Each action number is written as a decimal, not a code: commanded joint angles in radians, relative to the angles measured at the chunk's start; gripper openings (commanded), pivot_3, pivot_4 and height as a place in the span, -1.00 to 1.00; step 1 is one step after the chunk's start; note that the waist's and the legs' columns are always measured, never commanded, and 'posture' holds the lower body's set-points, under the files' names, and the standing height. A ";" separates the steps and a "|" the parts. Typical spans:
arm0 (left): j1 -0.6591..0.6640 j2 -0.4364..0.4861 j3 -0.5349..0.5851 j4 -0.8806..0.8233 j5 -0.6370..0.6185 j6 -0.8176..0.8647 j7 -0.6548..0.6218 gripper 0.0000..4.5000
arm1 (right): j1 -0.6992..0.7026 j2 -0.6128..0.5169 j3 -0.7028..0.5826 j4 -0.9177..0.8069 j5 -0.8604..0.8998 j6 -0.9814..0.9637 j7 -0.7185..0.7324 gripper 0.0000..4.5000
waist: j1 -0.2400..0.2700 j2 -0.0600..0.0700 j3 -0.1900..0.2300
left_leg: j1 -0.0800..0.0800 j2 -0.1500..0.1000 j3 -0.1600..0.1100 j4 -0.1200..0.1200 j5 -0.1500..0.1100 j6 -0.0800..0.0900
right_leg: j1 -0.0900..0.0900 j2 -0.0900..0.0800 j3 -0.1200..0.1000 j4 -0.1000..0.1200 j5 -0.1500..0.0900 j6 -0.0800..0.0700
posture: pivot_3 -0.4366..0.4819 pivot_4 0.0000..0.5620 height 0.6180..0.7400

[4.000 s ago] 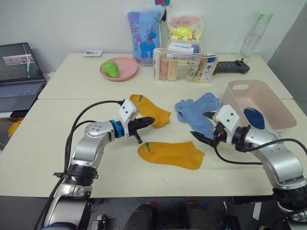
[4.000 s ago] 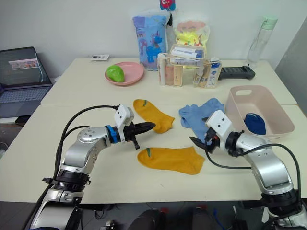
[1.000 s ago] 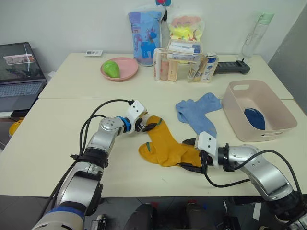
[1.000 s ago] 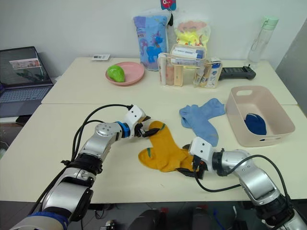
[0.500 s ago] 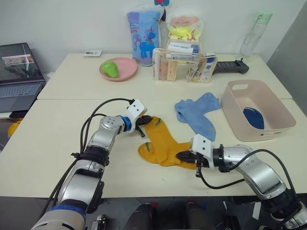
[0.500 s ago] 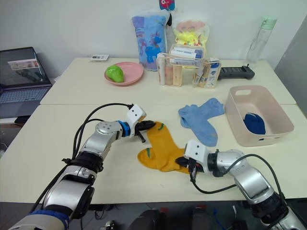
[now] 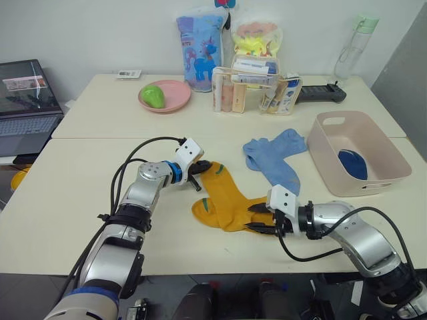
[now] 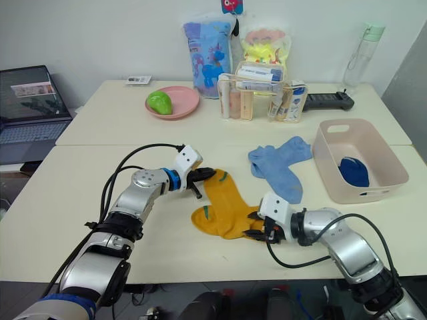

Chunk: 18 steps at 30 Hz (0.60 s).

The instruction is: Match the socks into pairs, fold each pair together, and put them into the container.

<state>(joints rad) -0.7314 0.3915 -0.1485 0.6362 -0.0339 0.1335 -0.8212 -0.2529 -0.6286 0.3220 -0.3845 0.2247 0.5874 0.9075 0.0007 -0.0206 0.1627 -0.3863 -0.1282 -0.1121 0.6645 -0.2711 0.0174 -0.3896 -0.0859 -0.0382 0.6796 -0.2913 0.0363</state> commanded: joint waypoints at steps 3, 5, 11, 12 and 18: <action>0.006 0.004 0.017 -0.047 -0.013 0.004 -0.011 -1.00 | -0.001 -0.007 0.018 0.001 -0.037 -0.013 -0.019 -0.09 | 0.000 0.000 0.000 | 0.000 0.000 0.000 0.000 0.000 0.000 | 0.000 0.000 0.000 0.000 0.000 0.000 | -0.05 -0.47 1.00; 0.009 0.002 0.017 -0.054 -0.013 0.007 -0.011 -1.00 | -0.004 -0.003 0.015 0.005 -0.039 -0.014 -0.019 -0.09 | 0.000 0.000 0.000 | 0.000 0.000 0.000 0.000 0.000 0.000 | 0.000 0.000 0.000 0.000 0.000 0.000 | -0.05 -0.47 1.00; 0.011 0.003 0.015 -0.055 -0.007 0.005 -0.006 -1.00 | -0.001 0.001 0.000 0.008 -0.030 -0.021 -0.006 -0.79 | 0.000 0.000 0.000 | 0.000 0.000 0.000 0.000 0.000 0.000 | 0.000 0.000 0.000 0.000 0.000 0.000 | -0.05 -0.47 1.00; 0.011 0.004 0.015 -0.055 -0.008 0.005 -0.007 -1.00 | 0.001 0.002 -0.004 0.005 -0.026 -0.020 -0.005 -0.96 | 0.000 0.000 0.000 | 0.000 0.000 0.000 0.000 0.000 0.000 | 0.000 0.000 0.000 0.000 0.000 0.000 | -0.05 -0.47 1.00; 0.020 0.015 0.019 -0.074 -0.012 0.011 -0.014 -1.00 | 0.000 0.001 -0.021 -0.031 0.005 0.004 0.002 -0.98 | 0.000 0.000 0.000 | 0.000 0.000 0.000 0.000 0.000 0.000 | 0.000 0.000 0.000 0.000 0.000 0.000 | -0.05 -0.47 1.00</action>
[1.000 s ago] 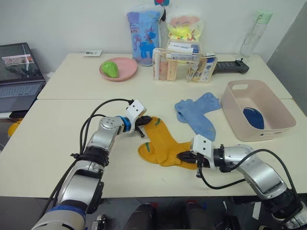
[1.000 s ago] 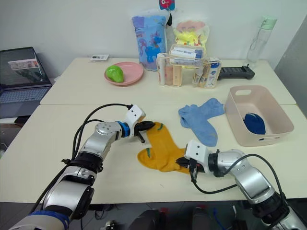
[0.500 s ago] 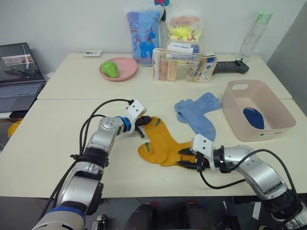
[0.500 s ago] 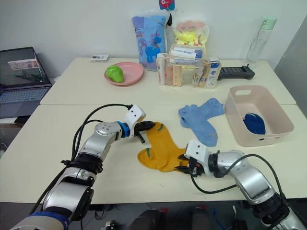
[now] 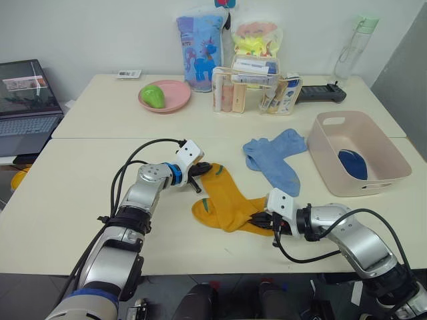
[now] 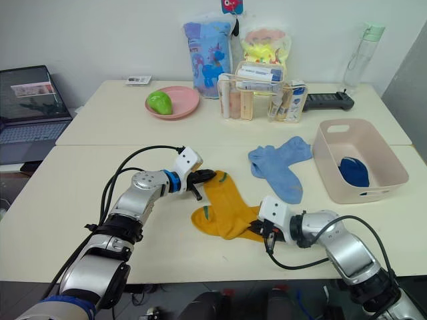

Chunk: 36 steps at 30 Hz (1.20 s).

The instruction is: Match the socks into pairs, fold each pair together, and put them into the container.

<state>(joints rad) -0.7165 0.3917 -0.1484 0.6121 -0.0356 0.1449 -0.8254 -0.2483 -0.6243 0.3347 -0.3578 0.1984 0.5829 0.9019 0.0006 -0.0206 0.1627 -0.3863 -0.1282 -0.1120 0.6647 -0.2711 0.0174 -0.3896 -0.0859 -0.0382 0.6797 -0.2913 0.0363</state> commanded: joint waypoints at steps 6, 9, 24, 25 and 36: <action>0.068 0.035 0.061 -0.237 -0.066 0.111 -0.016 -1.00 | -0.032 -0.048 -0.089 -0.119 0.077 0.086 0.007 -0.98 | -0.001 0.000 0.000 | 0.000 0.000 0.000 0.000 0.000 0.000 | 0.000 0.000 0.000 0.000 0.000 0.000 | -0.05 -0.47 1.00; 0.118 0.044 0.083 -0.379 -0.102 0.202 -0.004 -1.00 | -0.045 -0.122 -0.131 -0.137 0.097 0.113 0.046 -0.98 | 0.000 0.000 0.000 | 0.000 0.000 0.000 0.000 0.000 0.000 | 0.000 0.000 0.000 0.000 0.000 0.000 | -0.05 -0.47 1.00; 0.523 -0.073 0.224 -1.006 -0.348 0.497 0.206 -1.00 | -0.216 -0.346 -0.121 0.068 0.046 -0.021 0.280 -0.98 | 0.002 0.000 0.000 | 0.000 0.001 0.000 0.000 0.000 0.000 | 0.001 0.000 0.000 -0.001 0.000 0.000 | -0.05 -0.47 1.00; 0.553 -0.070 0.219 -1.034 -0.354 0.497 0.208 -1.00 | -0.222 -0.351 -0.124 0.072 0.053 -0.021 0.297 -0.98 | 0.003 0.000 0.000 | 0.000 0.001 0.000 0.000 0.000 0.000 | 0.001 0.000 0.000 -0.001 0.000 0.000 | -0.05 -0.47 1.00; 0.754 -0.112 0.177 -1.129 -0.368 0.451 0.316 -1.00 | -0.186 -0.316 -0.056 0.105 0.016 -0.070 0.329 -0.98 | 0.016 0.000 0.000 | 0.000 0.001 0.001 -0.001 0.000 0.000 | 0.001 0.000 0.000 -0.002 0.000 0.000 | -0.05 -0.47 1.00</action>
<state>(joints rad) 0.0370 0.2844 0.0389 -0.4794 -0.4079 0.6239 -0.5212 -0.4383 -0.9392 0.2804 -0.2407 0.2217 0.5324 1.2352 0.0167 -0.0205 0.1627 -0.3859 -0.1277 -0.1112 0.6641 -0.2715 0.0178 -0.3882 -0.0862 -0.0378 0.6782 -0.2914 0.0361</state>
